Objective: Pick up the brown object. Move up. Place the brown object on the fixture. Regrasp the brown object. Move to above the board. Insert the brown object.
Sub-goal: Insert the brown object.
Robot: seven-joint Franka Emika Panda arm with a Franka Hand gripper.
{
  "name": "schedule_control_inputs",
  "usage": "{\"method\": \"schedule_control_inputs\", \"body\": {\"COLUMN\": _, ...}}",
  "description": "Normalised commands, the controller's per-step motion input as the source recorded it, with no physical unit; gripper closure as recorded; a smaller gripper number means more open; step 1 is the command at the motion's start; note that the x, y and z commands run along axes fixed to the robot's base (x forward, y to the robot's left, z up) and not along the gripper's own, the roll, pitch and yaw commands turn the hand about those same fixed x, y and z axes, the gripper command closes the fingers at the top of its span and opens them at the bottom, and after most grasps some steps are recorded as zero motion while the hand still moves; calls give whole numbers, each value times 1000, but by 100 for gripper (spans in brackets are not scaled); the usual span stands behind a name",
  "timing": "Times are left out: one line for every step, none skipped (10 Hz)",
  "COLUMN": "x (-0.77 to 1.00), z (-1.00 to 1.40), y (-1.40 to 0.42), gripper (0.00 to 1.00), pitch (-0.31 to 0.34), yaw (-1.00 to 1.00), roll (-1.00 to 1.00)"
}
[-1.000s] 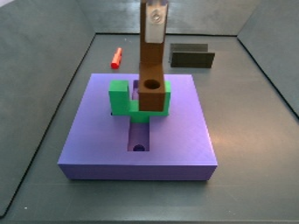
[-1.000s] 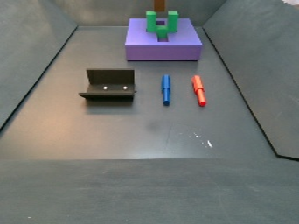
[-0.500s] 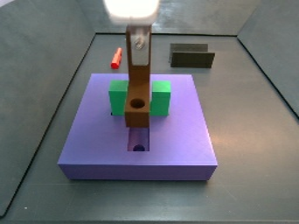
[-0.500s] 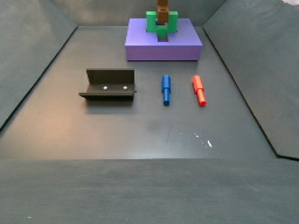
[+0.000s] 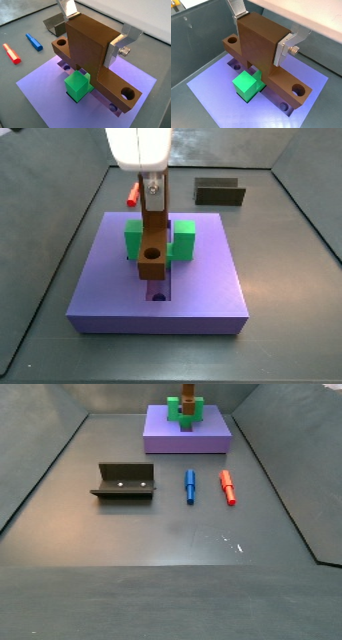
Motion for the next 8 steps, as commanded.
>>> {"method": "schedule_control_inputs", "body": {"x": 0, "z": -246, "y": 0, "gripper": 100, "pitch": -43, "yaw": 0, "roll": 0}}
{"method": "schedule_control_inputs", "body": {"x": 0, "z": -223, "y": -3, "gripper": 100, "pitch": -33, "yaw": 0, "roll": 0}}
{"method": "schedule_control_inputs", "body": {"x": 0, "z": -243, "y": -6, "gripper": 100, "pitch": -34, "yaw": 0, "roll": 0}}
{"method": "schedule_control_inputs", "body": {"x": 106, "z": -280, "y": -6, "gripper": 100, "pitch": -24, "yaw": 0, "roll": 0}}
{"method": "schedule_control_inputs", "body": {"x": 191, "z": -217, "y": 0, "gripper": 100, "pitch": 0, "yaw": 0, "roll": 0}}
{"method": "schedule_control_inputs", "body": {"x": 177, "z": -260, "y": 0, "gripper": 100, "pitch": 0, "yaw": 0, "roll": 0}}
{"method": "schedule_control_inputs", "body": {"x": 80, "z": -249, "y": 0, "gripper": 100, "pitch": -10, "yaw": 0, "roll": 0}}
{"method": "schedule_control_inputs", "body": {"x": 0, "z": -186, "y": 0, "gripper": 100, "pitch": -16, "yaw": 0, "roll": 0}}
